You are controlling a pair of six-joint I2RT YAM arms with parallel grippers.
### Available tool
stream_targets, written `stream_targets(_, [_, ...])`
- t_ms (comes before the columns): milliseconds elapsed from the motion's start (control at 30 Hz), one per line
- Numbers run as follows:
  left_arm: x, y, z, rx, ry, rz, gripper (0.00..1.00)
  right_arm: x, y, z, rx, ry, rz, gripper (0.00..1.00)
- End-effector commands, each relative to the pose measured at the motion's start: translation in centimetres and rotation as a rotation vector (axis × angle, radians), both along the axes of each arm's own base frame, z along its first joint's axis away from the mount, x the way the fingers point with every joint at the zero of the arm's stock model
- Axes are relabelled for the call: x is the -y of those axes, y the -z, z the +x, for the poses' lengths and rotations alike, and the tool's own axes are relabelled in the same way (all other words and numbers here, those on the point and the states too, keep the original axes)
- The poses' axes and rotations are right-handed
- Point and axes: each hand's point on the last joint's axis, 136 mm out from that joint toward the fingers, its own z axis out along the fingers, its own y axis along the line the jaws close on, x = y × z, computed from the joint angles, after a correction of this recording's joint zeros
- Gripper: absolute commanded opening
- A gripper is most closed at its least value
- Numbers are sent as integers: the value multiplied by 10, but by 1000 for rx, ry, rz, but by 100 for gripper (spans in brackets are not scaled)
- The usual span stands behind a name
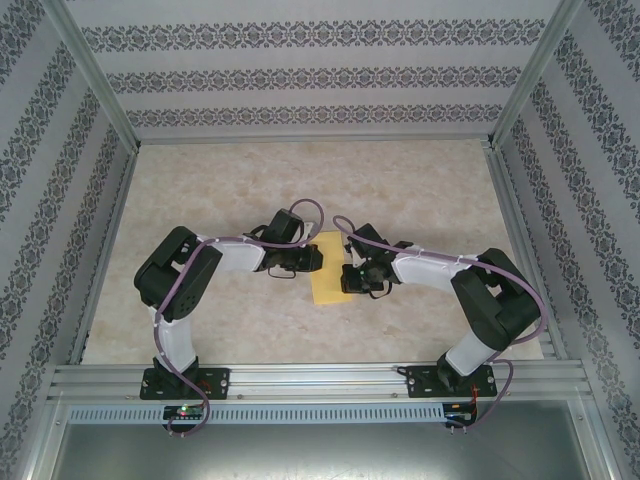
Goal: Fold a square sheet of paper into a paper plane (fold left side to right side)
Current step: Hold the square sheet of paper at the center of the table, then first fold the square sheet of paper in half at the center of the table.
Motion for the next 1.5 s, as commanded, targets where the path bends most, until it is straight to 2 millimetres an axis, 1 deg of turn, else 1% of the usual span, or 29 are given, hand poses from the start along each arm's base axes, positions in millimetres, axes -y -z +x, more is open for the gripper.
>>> stream_targets(0, [-22, 17, 15, 10, -90, 52, 10, 34, 33, -31, -111, -15, -173, 4])
stream_targets(233, [-35, 15, 32, 20, -143, 55, 10, 36, 36, -33, -118, -16, -184, 5])
stream_targets(367, [-46, 15, 48, 26, -182, 76, 10, 36, 37, -34, -119, -17, -181, 4])
stream_targets(600, [-66, 24, 76, 23, -227, 148, 10, 34, 37, -33, -125, -20, -178, 4])
stream_targets(800, [-69, 26, 98, 23, -231, 145, 10, 34, 39, -35, -133, -20, -180, 4])
stream_targets(867, [-72, 30, 105, 16, -237, 155, 10, 33, 38, -34, -133, -19, -177, 4])
stream_targets(1000, [-78, 31, 118, 13, -256, 157, 10, 34, 38, -34, -136, -23, -187, 4])
stream_targets(1167, [-83, 16, 129, 35, -262, 139, 12, 36, 39, -35, -141, -30, -196, 4])
stream_targets(1233, [-84, 4, 130, 61, -256, 128, 13, 37, 38, -36, -143, -34, -202, 4])
stream_targets(1367, [-82, -25, 122, 114, -237, 82, 13, 38, 36, -36, -139, -45, -208, 4])
stream_targets(1467, [-71, -43, 104, 138, -211, -6, 12, 38, 33, -35, -135, -62, -212, 4])
